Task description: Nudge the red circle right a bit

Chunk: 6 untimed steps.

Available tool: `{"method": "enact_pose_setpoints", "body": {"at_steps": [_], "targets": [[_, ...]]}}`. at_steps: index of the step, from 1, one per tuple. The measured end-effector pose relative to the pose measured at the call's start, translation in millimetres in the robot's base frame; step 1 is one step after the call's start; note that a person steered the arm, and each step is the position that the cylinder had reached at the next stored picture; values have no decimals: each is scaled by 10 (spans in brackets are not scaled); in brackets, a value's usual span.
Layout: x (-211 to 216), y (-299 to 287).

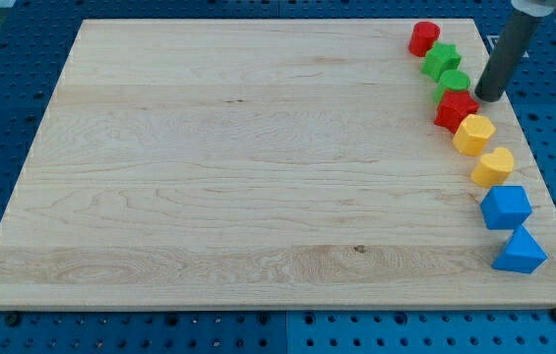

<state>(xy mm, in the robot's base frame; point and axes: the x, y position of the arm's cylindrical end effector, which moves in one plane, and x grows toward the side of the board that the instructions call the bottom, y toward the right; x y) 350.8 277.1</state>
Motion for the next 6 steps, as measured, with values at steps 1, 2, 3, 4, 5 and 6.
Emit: {"method": "enact_pose_setpoints", "body": {"at_steps": [1, 2, 3, 4, 5, 6], "targets": [[-371, 183], [-904, 210], [-1377, 210], [-1396, 210], [-1396, 196], [-1419, -82]]}}
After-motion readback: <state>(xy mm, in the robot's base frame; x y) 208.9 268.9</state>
